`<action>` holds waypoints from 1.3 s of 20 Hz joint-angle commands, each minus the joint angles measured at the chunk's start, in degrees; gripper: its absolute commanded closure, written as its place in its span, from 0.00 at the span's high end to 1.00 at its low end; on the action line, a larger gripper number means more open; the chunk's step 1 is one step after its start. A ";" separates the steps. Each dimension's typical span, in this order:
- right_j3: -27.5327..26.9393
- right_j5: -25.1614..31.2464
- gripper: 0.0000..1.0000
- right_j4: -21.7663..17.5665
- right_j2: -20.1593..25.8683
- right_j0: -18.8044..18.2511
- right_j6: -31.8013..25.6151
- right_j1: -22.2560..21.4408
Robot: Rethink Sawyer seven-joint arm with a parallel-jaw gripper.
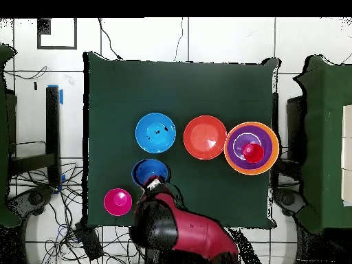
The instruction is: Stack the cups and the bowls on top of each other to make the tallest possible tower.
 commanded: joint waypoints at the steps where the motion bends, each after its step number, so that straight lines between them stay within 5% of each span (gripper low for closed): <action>1: 4.44 14.76 0.00 -5.39 6.48 -4.91 -10.33 -8.17; 7: 4.10 20.45 0.00 -8.16 9.80 -8.90 -15.50 -11.23; 14: 3.98 27.53 0.00 -8.65 14.46 -18.17 -26.44 -18.79; 21: 0.69 44.64 0.00 -5.49 13.60 -25.67 -44.13 -29.90; 26: -3.50 53.48 0.00 -6.77 11.19 -29.66 -53.68 -33.25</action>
